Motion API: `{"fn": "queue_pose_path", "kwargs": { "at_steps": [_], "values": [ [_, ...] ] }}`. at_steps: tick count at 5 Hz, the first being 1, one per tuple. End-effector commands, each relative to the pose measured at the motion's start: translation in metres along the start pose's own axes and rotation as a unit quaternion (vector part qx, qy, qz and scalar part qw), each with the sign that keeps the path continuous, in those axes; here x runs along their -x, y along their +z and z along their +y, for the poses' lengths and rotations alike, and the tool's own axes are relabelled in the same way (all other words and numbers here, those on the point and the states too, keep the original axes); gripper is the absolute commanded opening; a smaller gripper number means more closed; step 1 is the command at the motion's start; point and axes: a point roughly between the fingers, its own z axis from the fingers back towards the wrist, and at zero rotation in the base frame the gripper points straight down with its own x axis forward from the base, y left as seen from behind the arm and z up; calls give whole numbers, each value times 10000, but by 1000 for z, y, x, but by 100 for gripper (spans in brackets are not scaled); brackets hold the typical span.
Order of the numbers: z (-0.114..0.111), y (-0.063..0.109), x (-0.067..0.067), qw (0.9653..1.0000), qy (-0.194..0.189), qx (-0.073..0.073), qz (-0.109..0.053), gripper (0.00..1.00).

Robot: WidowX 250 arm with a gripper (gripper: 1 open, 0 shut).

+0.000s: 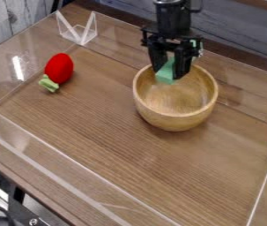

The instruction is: Put the green block in the brown bowl

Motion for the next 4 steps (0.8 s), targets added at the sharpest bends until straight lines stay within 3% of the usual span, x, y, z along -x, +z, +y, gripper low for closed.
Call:
{"fn": "queue_pose_path", "kwargs": {
  "at_steps": [1,2,3,4],
  "values": [
    [4,26,1,9985,284,-18,-461,0],
    [-9,35,2,9989,226,2,-421,100],
    [-21,54,5,9987,175,47,-480,100],
    [-18,68,12,9972,328,88,-660,100]
  ]
}}
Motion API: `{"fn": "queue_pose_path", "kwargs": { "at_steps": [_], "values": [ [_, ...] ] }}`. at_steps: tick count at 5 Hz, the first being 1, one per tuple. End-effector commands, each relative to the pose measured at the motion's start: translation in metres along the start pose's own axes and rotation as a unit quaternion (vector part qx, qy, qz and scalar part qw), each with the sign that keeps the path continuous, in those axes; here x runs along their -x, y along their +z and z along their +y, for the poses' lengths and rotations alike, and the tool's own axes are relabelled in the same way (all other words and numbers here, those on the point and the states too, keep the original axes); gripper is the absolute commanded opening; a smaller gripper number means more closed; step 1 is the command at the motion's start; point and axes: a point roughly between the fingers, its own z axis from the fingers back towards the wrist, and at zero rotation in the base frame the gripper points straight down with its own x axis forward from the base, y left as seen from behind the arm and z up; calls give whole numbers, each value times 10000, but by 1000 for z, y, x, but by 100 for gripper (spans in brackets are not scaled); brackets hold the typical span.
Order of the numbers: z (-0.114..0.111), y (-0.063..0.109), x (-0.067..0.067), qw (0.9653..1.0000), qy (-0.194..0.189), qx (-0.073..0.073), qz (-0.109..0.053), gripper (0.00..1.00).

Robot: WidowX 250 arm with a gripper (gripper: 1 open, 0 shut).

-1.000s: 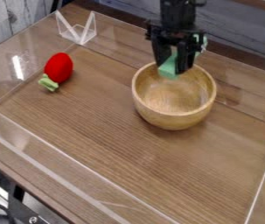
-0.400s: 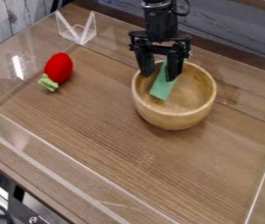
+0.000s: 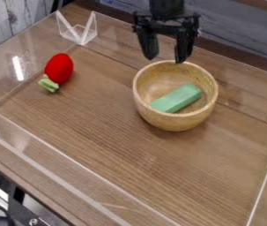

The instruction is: Put the green block in the brown bowl

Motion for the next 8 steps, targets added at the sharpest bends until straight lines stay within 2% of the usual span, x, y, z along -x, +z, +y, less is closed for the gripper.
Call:
{"fn": "queue_pose_path", "kwargs": {
  "at_steps": [1,2,4,6,8],
  "values": [
    [-1,23,6,9992,77,-4,-380,100],
    [1,17,12,9992,212,-20,-340,100],
    [-11,2,7,9994,258,-40,-230,100],
    [-7,-13,13,9994,302,-55,-133,100],
    [15,-21,5,9994,267,-22,-237,100]
  ]
}}
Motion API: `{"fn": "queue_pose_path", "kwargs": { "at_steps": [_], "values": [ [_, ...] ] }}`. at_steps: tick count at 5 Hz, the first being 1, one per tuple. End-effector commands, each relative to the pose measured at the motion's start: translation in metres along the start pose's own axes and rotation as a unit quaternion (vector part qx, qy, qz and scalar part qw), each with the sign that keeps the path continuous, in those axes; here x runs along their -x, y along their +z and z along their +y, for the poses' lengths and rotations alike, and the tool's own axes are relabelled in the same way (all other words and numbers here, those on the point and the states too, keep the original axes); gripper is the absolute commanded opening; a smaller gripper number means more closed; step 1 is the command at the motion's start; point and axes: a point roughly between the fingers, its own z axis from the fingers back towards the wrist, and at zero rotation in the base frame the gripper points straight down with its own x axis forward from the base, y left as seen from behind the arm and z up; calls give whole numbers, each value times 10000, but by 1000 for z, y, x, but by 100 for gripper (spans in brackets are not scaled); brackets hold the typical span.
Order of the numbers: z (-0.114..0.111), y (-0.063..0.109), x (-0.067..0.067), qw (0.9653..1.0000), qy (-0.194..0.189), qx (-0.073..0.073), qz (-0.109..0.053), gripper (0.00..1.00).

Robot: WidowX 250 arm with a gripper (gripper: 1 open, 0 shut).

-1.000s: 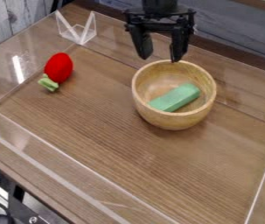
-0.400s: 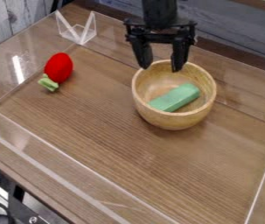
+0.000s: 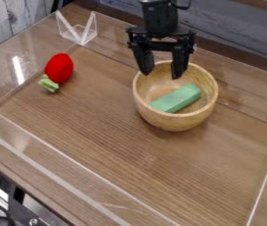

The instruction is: Put the green block in the brown bowl

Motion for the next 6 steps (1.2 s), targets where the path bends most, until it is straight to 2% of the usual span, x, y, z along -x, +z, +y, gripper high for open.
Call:
{"fn": "queue_pose_path", "kwargs": {
  "at_steps": [1,2,3,4,5,6],
  "values": [
    [-7,24,-8,9995,-85,18,-295,100],
    [-12,39,-11,9992,-132,51,-376,100],
    [-9,43,-7,9987,-284,75,-428,100],
    [-7,41,-3,9982,-430,88,-413,100],
    [1,50,3,9983,-378,89,-436,100],
    [12,68,10,9979,-339,100,-538,100]
  ]
}}
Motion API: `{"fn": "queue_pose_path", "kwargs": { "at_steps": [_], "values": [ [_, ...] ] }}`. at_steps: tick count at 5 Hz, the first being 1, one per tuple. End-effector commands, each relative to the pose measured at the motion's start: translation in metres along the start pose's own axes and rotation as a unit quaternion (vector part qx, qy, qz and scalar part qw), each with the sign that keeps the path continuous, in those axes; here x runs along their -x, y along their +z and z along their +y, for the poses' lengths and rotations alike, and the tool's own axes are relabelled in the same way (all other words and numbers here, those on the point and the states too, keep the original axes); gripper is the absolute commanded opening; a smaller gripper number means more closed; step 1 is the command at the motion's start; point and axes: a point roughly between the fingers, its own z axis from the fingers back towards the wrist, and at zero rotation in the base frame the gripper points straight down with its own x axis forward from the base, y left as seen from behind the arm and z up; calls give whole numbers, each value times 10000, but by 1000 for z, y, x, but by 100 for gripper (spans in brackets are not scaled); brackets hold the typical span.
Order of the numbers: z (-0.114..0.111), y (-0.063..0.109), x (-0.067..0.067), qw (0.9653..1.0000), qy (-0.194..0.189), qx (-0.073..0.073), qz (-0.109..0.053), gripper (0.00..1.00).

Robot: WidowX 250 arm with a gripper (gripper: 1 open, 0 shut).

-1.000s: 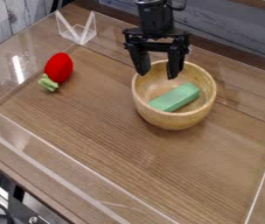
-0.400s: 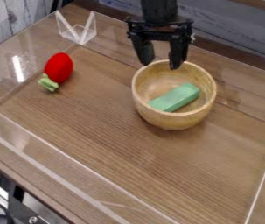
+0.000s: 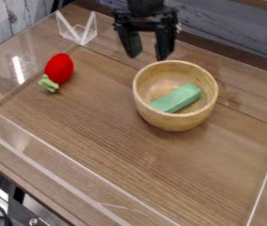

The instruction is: Put the green block in the brown bowl

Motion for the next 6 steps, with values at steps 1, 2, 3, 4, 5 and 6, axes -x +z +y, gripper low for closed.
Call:
{"fn": "queue_pose_path", "kwargs": {
  "at_steps": [1,2,3,4,5,6],
  "values": [
    [8,16,0,9989,-349,-51,-314,100],
    [18,2,2,9981,-581,-78,-189,100],
    [27,-9,2,9962,-847,-149,-108,100],
    [42,2,9,9932,-1098,-339,-179,100],
    [56,17,18,9900,-1262,-543,-311,100],
    [62,39,28,9924,-757,-799,-542,100]
  ]
}}
